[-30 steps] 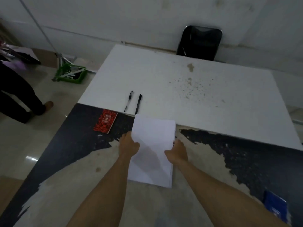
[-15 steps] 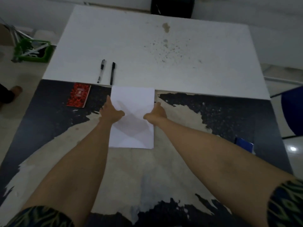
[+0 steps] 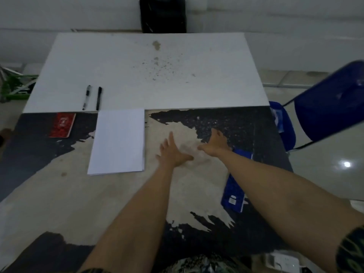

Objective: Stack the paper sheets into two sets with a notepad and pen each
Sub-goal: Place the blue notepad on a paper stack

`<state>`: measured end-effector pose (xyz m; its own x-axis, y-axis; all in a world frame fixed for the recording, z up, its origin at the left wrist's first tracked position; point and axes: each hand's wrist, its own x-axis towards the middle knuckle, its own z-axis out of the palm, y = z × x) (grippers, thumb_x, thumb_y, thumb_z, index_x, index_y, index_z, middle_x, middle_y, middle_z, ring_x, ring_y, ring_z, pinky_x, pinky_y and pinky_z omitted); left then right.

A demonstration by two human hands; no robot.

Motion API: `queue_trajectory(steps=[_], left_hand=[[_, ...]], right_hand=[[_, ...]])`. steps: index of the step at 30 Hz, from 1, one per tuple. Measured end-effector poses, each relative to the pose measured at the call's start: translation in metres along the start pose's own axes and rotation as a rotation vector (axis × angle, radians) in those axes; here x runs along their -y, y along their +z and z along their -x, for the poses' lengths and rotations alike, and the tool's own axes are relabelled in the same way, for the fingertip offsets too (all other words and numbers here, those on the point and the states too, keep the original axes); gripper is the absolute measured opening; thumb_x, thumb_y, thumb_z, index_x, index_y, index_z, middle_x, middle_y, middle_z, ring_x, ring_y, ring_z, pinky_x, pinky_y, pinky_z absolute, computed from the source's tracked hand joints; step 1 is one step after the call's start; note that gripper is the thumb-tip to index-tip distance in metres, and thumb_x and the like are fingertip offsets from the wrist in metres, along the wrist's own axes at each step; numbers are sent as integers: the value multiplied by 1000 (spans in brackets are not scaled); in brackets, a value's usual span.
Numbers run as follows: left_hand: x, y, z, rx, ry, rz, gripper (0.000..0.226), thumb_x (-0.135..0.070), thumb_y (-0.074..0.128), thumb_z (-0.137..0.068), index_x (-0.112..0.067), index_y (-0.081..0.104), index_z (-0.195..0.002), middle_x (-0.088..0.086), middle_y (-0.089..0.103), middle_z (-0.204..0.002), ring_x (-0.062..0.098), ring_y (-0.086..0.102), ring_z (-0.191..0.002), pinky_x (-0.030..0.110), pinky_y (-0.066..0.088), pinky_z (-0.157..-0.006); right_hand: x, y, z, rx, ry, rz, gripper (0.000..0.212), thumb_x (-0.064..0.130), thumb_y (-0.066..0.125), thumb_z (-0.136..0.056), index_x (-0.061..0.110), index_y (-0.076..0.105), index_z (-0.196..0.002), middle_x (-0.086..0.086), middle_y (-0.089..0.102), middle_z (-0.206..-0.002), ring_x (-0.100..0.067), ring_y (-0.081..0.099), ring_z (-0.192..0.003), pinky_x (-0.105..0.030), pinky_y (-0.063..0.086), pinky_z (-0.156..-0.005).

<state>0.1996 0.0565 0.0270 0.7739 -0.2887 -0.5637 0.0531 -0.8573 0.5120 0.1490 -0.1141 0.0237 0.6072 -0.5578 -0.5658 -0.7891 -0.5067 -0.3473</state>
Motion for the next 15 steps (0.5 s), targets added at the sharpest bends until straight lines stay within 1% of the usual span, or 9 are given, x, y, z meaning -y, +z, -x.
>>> queue_trajectory(steps=[3, 6, 8, 10, 12, 15], left_hand=[[-43, 72, 30, 94, 25, -61, 138, -60, 82, -61, -32, -16, -153, 7, 12, -164, 31, 13, -150, 61, 16, -117], [-69, 141, 56, 133, 64, -98, 138, -64, 80, -61, -29, -17, -153, 7, 17, -162, 29, 16, -149, 60, 19, -115], [-79, 178, 72, 69, 55, -151, 135, -65, 77, -63, -24, -13, -155, 6, 15, -163, 28, 12, -150, 58, 22, -116], [-84, 206, 87, -19, 34, -202, 129, -68, 73, -66, -19, -5, -156, 6, 17, -162, 27, 14, -150, 53, 25, -115], [-85, 224, 98, -77, 39, -230, 123, -66, 72, -68, -15, 3, -156, 6, 25, -158, 28, 21, -147, 49, 29, -114], [-86, 242, 104, -186, 95, -222, 108, -51, 74, -71, -11, 16, -154, 8, 45, -143, 28, 41, -132, 42, 39, -106]], right_hand=[[-73, -23, 6, -2, 15, -25, 112, 42, 81, -76, 29, 6, -159, -3, 4, -168, -35, 9, -152, -63, 27, -115], [-141, -27, 5, 63, -4, 7, 114, 46, 81, -75, 34, 4, -159, 0, 1, -168, -34, 7, -153, -61, 25, -117], [-175, -22, 1, 119, -65, 106, 118, 57, 80, -72, 39, 2, -158, 2, -3, -169, -35, 3, -153, -62, 21, -118], [-194, -18, 1, 130, -109, 147, 110, 62, 76, -75, 42, 5, -158, 6, -9, -168, -34, 0, -153, -63, 18, -118], [-200, -17, 2, 103, -126, 146, 104, 64, 73, -78, 44, 9, -157, 10, -10, -168, -31, -1, -153, -65, 16, -117], [-200, -16, 2, 88, -137, 155, 102, 64, 73, -77, 45, 12, -157, 11, -9, -167, -31, -1, -153, -66, 16, -117]])
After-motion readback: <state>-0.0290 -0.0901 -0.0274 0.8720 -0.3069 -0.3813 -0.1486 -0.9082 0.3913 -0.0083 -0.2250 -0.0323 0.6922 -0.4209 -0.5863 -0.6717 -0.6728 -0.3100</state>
